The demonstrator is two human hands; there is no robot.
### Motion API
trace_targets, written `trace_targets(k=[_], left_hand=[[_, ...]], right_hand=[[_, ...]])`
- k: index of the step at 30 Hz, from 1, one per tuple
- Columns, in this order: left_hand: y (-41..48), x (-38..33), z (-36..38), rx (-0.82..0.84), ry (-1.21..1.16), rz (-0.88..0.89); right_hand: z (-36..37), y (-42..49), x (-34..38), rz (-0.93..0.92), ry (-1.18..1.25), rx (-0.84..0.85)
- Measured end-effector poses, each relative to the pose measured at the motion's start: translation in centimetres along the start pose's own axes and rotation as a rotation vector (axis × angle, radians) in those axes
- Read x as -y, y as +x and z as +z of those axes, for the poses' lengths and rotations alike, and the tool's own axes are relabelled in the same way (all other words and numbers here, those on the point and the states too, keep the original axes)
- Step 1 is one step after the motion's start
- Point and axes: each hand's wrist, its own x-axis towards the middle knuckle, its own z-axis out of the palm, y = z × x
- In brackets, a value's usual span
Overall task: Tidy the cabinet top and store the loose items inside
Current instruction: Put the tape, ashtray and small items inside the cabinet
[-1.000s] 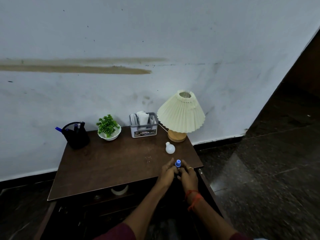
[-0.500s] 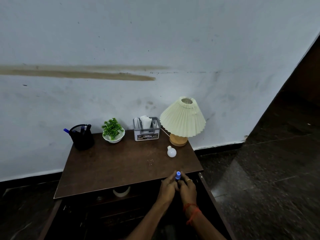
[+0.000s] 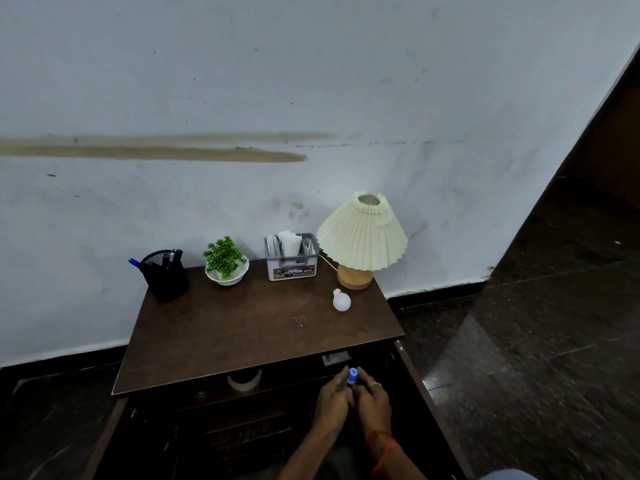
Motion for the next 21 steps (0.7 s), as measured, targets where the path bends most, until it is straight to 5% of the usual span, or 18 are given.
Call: trace_targets(k=[21], left_hand=[[13.1, 1.4, 3.4, -0.075, 0.086, -0.101]], right_hand=[[1.0, 14.2, -2.7, 0.093, -0.273, -0.006]])
